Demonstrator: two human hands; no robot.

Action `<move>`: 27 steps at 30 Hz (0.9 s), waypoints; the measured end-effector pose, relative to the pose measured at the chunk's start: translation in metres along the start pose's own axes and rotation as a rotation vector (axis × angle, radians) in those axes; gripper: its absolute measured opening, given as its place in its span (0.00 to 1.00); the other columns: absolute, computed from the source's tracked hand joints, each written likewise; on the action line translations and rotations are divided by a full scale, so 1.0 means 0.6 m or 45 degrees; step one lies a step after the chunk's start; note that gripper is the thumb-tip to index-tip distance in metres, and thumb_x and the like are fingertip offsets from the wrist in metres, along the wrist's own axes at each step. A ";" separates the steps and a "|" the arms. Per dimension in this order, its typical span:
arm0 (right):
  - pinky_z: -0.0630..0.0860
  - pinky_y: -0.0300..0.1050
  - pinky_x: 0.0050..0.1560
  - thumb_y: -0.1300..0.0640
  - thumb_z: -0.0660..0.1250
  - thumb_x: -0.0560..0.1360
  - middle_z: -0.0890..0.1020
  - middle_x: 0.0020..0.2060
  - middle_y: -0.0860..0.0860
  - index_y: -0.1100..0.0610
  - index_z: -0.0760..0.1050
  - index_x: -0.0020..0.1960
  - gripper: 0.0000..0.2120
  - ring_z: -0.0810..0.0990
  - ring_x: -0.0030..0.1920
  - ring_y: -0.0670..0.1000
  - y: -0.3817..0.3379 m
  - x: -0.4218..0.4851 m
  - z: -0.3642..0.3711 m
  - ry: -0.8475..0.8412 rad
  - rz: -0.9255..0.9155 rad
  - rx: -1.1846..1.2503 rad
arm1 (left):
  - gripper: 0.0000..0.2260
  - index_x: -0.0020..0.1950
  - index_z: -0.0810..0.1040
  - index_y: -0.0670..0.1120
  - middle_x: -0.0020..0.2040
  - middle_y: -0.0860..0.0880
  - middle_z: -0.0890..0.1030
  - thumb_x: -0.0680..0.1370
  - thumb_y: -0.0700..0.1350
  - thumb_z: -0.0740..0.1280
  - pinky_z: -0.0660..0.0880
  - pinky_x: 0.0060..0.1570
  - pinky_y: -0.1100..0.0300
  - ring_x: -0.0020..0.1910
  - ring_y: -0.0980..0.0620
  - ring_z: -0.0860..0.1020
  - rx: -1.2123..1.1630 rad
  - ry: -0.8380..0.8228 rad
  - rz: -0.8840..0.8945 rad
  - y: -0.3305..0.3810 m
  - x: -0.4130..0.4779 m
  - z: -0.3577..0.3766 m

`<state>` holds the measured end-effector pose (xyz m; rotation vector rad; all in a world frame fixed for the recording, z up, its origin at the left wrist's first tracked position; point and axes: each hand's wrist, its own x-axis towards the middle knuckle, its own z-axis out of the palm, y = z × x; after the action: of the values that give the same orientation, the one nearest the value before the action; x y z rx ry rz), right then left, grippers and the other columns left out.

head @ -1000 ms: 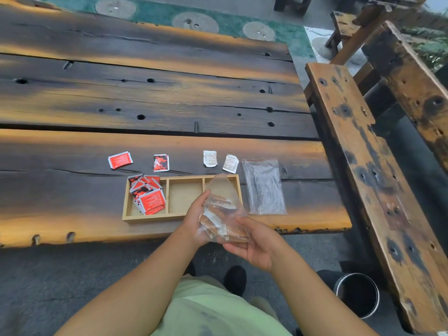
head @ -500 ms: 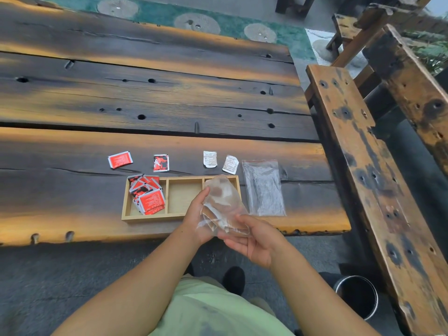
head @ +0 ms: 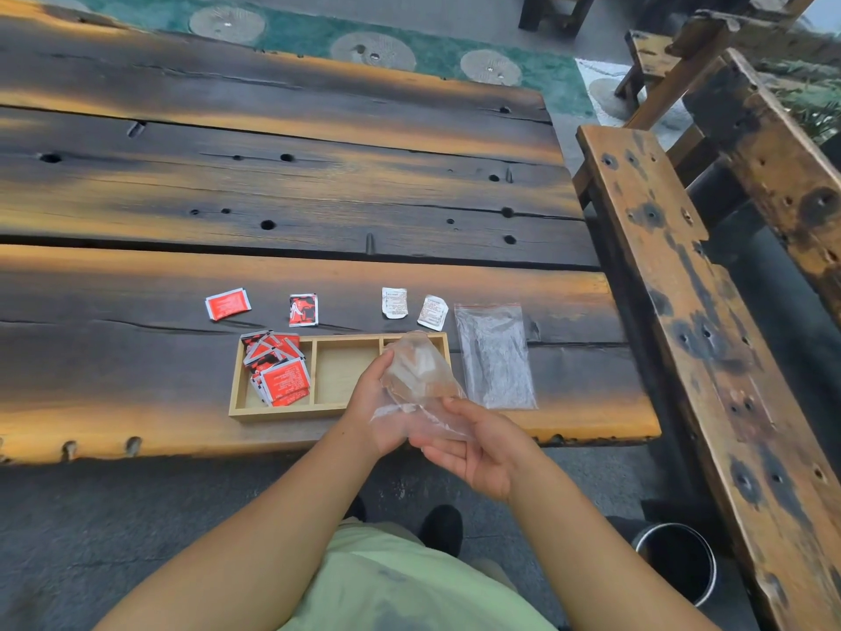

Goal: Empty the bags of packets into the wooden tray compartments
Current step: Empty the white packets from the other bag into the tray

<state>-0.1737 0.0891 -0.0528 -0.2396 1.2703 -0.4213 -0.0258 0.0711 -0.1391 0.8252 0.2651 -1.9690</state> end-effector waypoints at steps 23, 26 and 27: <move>0.85 0.47 0.39 0.62 0.64 0.81 0.85 0.52 0.65 0.65 0.71 0.66 0.15 0.87 0.45 0.61 0.000 -0.016 -0.012 -0.111 -0.032 0.097 | 0.25 0.70 0.74 0.42 0.65 0.38 0.76 0.77 0.55 0.66 0.65 0.70 0.44 0.64 0.38 0.74 0.034 0.040 0.014 -0.002 -0.031 0.013; 0.85 0.46 0.38 0.62 0.64 0.81 0.85 0.52 0.65 0.65 0.71 0.66 0.15 0.87 0.45 0.61 0.001 -0.018 -0.010 -0.125 -0.042 0.094 | 0.25 0.69 0.75 0.41 0.65 0.37 0.77 0.77 0.55 0.66 0.66 0.70 0.43 0.64 0.37 0.74 0.022 0.045 0.014 0.001 -0.038 0.015; 0.85 0.47 0.38 0.62 0.64 0.81 0.84 0.53 0.65 0.66 0.71 0.66 0.15 0.87 0.45 0.61 0.001 -0.018 -0.010 -0.126 -0.045 0.094 | 0.25 0.69 0.75 0.41 0.66 0.37 0.77 0.77 0.55 0.66 0.67 0.69 0.43 0.65 0.37 0.74 0.014 0.038 0.014 0.002 -0.041 0.016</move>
<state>-0.1820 0.0948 -0.0457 -0.2182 1.1524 -0.4801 -0.0208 0.0827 -0.1160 0.8615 0.2670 -1.9509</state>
